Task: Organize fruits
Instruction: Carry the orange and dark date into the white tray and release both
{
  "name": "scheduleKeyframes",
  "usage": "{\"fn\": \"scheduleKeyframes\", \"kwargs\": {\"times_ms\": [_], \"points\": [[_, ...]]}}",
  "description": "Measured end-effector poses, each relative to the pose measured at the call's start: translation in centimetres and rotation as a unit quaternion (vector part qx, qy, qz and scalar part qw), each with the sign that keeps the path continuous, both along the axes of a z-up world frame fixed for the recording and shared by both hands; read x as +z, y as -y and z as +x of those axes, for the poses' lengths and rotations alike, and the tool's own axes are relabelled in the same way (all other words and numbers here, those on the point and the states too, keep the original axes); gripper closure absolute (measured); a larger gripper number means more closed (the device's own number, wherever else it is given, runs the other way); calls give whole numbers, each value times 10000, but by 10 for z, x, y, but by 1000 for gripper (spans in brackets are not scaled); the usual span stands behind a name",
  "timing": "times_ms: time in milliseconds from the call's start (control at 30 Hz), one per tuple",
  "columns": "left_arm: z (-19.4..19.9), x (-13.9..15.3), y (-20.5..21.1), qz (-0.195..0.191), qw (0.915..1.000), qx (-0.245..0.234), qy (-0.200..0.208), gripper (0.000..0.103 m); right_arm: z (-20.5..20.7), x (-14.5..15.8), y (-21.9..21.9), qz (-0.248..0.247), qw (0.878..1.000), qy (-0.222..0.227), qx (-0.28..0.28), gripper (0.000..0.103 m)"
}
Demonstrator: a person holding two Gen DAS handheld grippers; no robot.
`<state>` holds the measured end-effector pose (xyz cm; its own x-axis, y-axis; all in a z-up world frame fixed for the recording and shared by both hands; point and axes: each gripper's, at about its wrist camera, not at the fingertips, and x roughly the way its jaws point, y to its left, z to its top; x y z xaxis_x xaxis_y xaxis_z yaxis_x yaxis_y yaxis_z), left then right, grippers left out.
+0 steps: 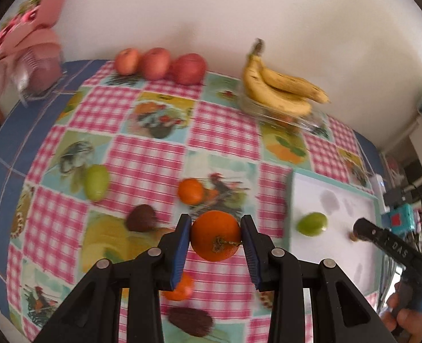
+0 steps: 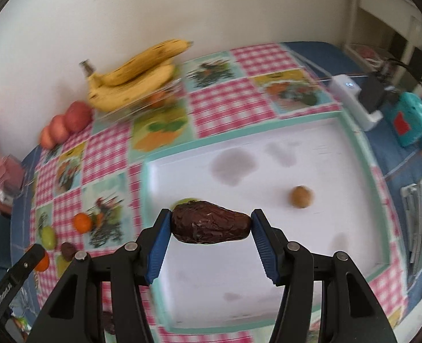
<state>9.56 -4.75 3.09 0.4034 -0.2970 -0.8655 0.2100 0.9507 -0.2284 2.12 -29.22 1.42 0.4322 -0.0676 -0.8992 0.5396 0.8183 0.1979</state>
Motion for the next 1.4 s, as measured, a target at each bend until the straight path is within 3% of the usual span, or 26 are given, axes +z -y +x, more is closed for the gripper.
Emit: {"fn": "scheduleKeyframes", "kwargs": {"times_ms": [267, 600, 933, 1167, 1400], "points": [[-21, 2, 61, 57, 9976, -683, 26, 65, -30, 11, 49, -233, 9983, 13, -528, 45], [-40, -12, 110, 301, 9917, -1245, -75, 65, -42, 19, 57, -381, 9975, 40, -597, 45], [-46, -48, 136, 344, 9866, -1504, -522, 65, -30, -41, 55, 20, 9962, -728, -481, 45], [-49, -73, 147, 304, 9827, -1588, -909, 65, -28, -53, 52, 88, 9951, -873, -457, 45], [-52, -81, 156, 423, 9804, -1663, -964, 65, -26, -60, 55, 100, 9941, -981, -456, 45]]}}
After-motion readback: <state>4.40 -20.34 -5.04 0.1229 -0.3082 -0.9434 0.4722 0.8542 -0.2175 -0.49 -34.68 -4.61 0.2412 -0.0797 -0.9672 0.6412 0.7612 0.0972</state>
